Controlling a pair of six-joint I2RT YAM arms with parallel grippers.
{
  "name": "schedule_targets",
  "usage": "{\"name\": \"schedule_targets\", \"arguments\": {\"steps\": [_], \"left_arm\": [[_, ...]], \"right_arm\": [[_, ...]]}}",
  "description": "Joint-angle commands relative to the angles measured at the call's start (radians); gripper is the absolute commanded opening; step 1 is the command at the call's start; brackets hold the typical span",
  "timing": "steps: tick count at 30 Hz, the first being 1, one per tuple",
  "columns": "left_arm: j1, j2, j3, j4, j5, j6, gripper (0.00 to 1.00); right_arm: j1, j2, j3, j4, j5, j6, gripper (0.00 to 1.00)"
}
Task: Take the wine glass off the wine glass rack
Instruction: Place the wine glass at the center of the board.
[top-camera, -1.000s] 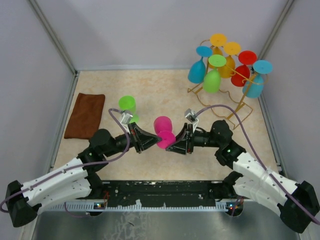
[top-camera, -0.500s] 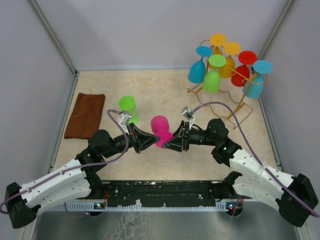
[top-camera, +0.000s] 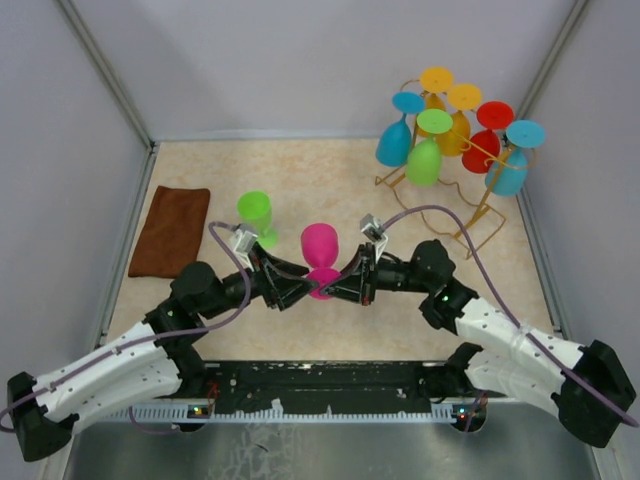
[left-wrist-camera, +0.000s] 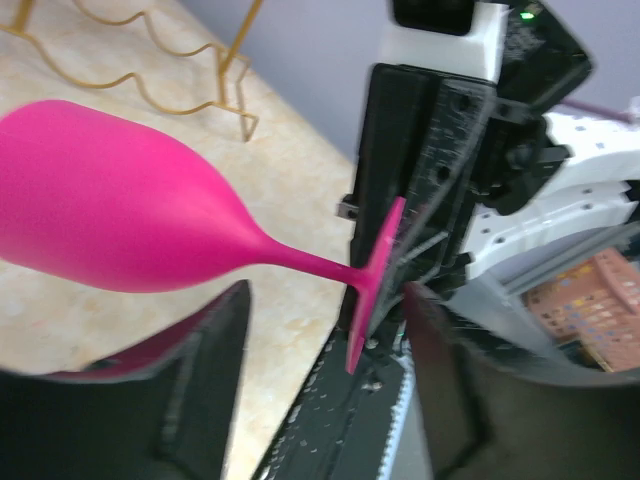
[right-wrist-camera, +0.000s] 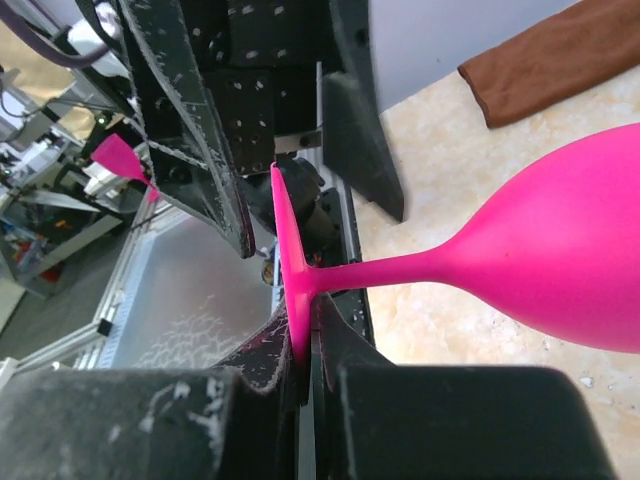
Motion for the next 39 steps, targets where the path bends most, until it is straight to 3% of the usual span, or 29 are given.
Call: {"name": "schedule_targets", "arguments": {"steps": [1, 3, 4, 9, 13, 18, 25, 31, 39], "left_arm": [[-0.003, -0.025, 0.074, -0.130, -0.084, 0.038, 0.75], [-0.001, -0.027, 0.122, -0.225, -0.173, 0.044, 0.97], [-0.001, -0.023, 0.146, -0.261, -0.213, 0.055, 0.99], [-0.001, 0.010, 0.258, -0.404, -0.311, 0.056, 1.00], [-0.001, 0.037, 0.241, -0.399, -0.311, -0.002, 0.99], [-0.001, 0.077, 0.259, -0.405, -0.315, -0.050, 0.99], [0.016, 0.105, 0.301, -0.356, -0.326, -0.055, 0.99], [0.241, 0.281, 0.442, -0.417, 0.139, -0.012, 0.99], [0.290, 0.220, 0.288, -0.235, 0.359, -0.006, 0.98]], "right_arm": [[0.086, -0.051, -0.027, -0.057, 0.146, -0.272, 0.00], [0.129, -0.066, -0.059, -0.089, 0.220, -0.415, 0.00], [0.147, -0.073, -0.082, -0.088, 0.231, -0.498, 0.00], [0.248, -0.130, -0.232, -0.095, 0.177, -1.074, 0.00], [0.255, -0.163, -0.332, 0.005, 0.228, -1.248, 0.00], [0.255, -0.196, -0.387, 0.073, 0.145, -1.273, 0.00], [0.255, -0.136, -0.336, -0.045, -0.031, -1.265, 0.00], [0.255, -0.116, -0.324, -0.026, -0.061, -1.253, 0.00], [0.255, -0.183, -0.344, -0.053, -0.007, -1.257, 0.00]]}}
